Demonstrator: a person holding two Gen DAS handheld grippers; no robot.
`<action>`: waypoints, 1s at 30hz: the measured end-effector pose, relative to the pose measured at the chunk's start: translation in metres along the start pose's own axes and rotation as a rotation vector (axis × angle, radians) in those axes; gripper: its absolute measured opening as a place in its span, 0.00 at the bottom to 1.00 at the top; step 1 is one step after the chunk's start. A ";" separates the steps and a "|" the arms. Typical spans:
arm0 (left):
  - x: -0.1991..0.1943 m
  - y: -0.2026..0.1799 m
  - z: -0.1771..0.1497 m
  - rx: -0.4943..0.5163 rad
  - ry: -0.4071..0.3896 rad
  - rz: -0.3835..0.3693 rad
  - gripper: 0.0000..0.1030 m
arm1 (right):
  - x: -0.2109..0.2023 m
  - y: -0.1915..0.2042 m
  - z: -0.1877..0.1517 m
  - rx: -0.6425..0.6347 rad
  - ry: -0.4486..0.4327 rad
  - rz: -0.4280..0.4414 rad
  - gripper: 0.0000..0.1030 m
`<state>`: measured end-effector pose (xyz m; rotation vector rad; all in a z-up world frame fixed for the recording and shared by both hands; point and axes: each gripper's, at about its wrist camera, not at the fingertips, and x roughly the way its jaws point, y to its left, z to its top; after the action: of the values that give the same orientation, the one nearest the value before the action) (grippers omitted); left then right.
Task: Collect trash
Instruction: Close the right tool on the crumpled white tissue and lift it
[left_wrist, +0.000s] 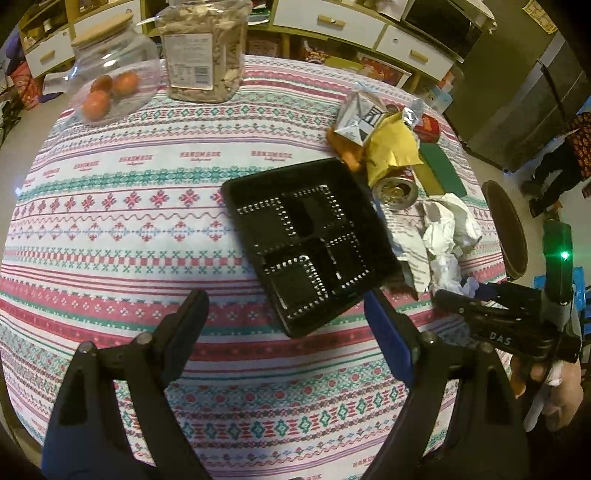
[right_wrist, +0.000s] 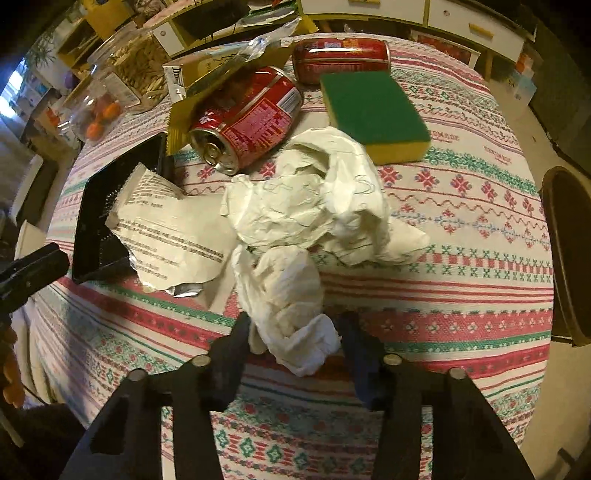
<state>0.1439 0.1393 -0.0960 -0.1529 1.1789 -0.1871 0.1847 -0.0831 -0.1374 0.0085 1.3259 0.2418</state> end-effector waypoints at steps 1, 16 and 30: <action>0.000 -0.001 0.000 0.002 -0.001 -0.008 0.83 | -0.001 0.003 0.000 -0.010 -0.002 -0.002 0.31; 0.022 -0.044 0.023 -0.037 -0.009 -0.165 0.60 | -0.044 -0.022 -0.007 0.018 -0.093 0.001 0.28; 0.037 -0.079 0.030 -0.034 0.009 -0.130 0.19 | -0.070 -0.077 -0.025 0.077 -0.107 -0.023 0.28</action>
<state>0.1804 0.0549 -0.1015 -0.2594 1.1821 -0.2820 0.1585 -0.1737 -0.0878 0.0701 1.2277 0.1686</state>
